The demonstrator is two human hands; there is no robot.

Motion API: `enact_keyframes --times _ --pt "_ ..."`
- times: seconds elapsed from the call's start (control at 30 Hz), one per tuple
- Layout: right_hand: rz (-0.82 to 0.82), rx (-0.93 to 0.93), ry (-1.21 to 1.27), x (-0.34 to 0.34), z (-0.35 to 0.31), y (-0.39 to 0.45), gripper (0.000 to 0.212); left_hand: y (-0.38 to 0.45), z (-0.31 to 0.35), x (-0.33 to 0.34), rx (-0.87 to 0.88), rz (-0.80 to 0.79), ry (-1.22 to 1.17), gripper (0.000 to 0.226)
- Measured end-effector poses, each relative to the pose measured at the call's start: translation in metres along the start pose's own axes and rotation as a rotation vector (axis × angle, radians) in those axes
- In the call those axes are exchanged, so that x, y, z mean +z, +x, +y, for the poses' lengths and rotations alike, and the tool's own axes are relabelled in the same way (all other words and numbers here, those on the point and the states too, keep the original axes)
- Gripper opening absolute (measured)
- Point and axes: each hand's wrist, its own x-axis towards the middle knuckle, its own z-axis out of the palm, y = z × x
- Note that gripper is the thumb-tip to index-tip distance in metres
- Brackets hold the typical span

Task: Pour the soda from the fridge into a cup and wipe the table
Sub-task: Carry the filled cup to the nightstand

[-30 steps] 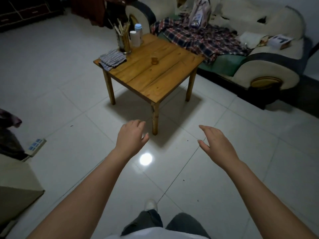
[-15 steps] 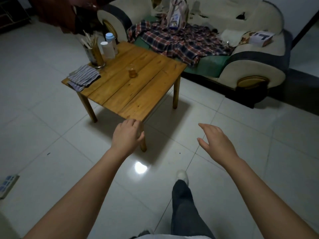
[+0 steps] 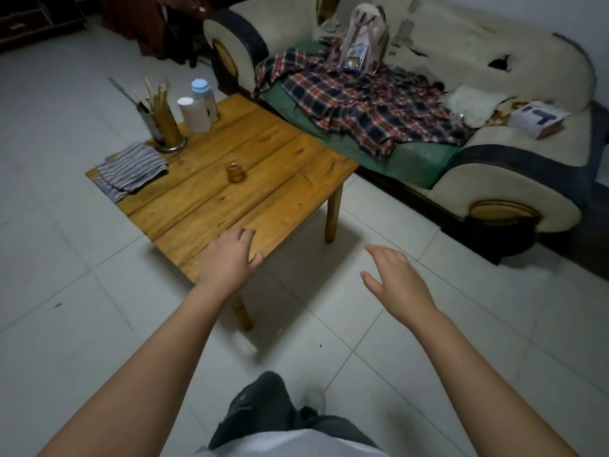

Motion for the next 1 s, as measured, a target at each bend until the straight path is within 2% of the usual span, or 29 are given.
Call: enact_keyframes --times 0.4,0.73,1.0 --pt "-0.039 -0.162 0.005 -0.003 0.034 0.165 0.051 0.119 -0.007 0.016 -0.181 -0.029 -0.02 0.048" --pt "-0.128 -0.317 0.003 -0.009 0.011 0.323 0.053 0.222 -0.044 0.016 -0.329 -0.031 -0.069 0.048" --pt "-0.217 -0.439 -0.015 0.0 -0.014 0.406 0.053 0.258 -0.071 0.009 -0.46 -0.037 -0.101 0.047"
